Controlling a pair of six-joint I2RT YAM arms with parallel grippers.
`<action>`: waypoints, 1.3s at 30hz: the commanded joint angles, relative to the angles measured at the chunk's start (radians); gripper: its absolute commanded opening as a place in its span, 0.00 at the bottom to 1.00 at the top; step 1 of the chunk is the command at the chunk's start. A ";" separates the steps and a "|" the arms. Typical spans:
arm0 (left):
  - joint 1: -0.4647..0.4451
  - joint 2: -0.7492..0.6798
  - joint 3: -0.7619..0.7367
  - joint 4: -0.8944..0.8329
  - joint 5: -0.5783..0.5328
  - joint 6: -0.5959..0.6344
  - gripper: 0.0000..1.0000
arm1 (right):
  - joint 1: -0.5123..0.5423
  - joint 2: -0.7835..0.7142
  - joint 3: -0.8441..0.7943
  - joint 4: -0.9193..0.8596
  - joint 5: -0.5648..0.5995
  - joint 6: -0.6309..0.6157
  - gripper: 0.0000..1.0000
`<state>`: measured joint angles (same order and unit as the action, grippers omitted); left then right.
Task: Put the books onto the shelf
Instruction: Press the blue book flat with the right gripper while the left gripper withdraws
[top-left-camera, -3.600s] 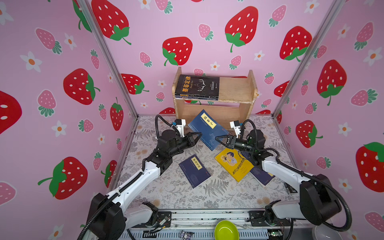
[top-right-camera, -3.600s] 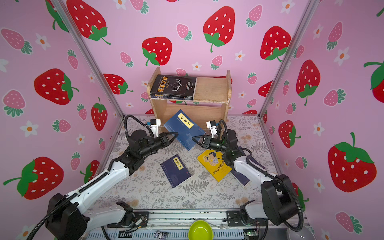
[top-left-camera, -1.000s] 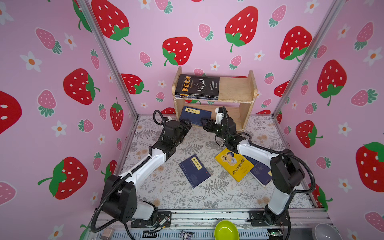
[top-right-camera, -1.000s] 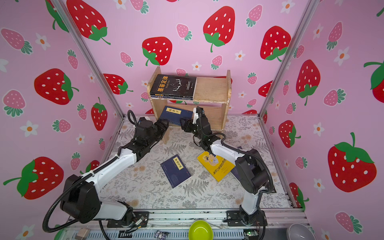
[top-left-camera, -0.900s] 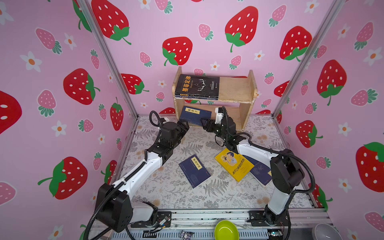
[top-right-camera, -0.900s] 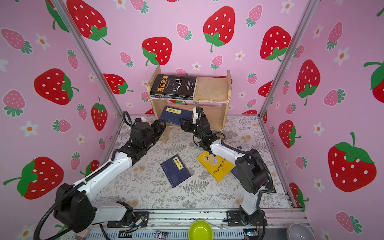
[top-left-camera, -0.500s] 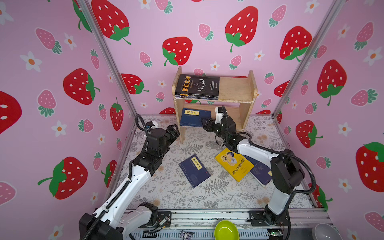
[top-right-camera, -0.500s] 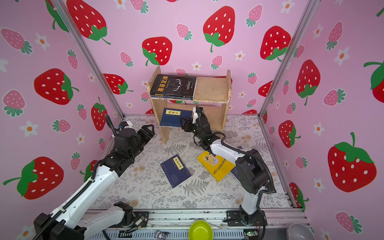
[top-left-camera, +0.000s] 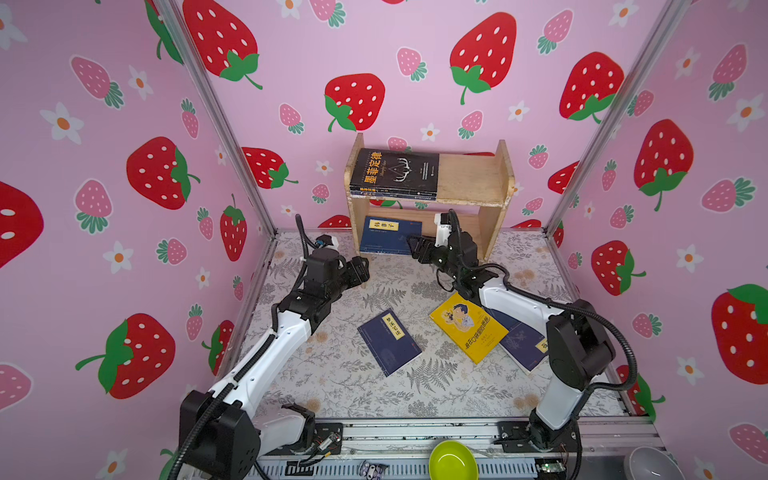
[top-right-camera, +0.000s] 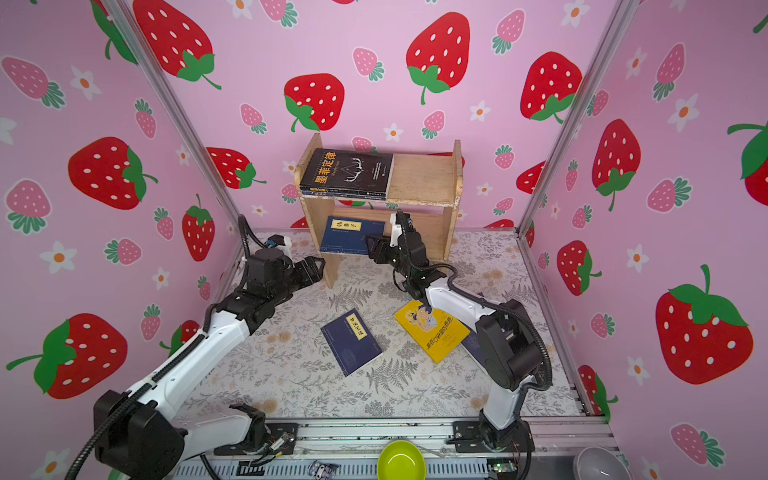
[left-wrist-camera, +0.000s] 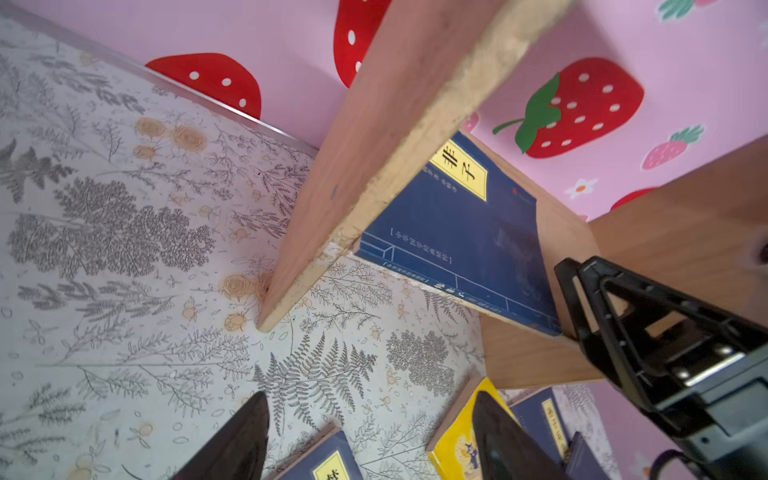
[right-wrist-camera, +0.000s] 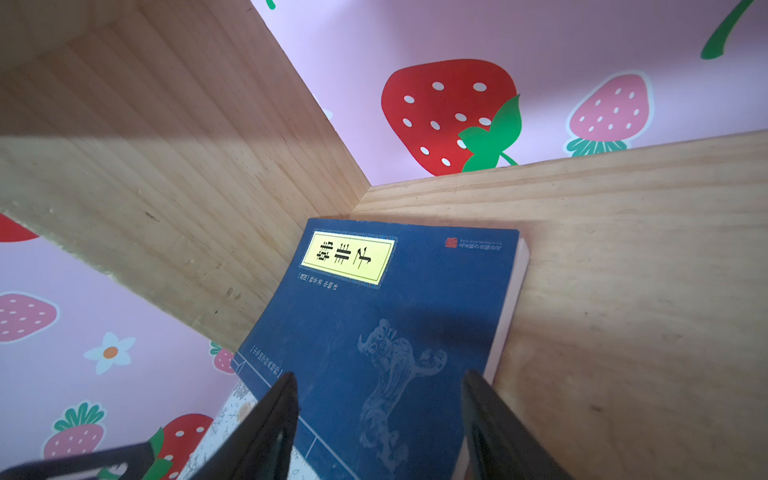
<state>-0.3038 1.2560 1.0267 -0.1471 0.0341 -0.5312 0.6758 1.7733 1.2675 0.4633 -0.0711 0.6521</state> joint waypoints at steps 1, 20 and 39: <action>0.037 0.034 0.089 -0.022 0.080 0.231 0.75 | -0.012 -0.011 -0.032 -0.086 -0.052 -0.019 0.63; 0.080 0.186 0.131 0.069 0.153 0.330 0.68 | -0.010 0.046 -0.004 -0.106 -0.113 -0.015 0.61; 0.081 0.270 0.153 0.138 0.049 0.326 0.56 | -0.007 0.141 0.088 -0.101 -0.160 0.032 0.59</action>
<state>-0.2268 1.5139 1.1381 -0.0437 0.1154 -0.2161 0.6712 1.8435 1.3552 0.4477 -0.2249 0.6617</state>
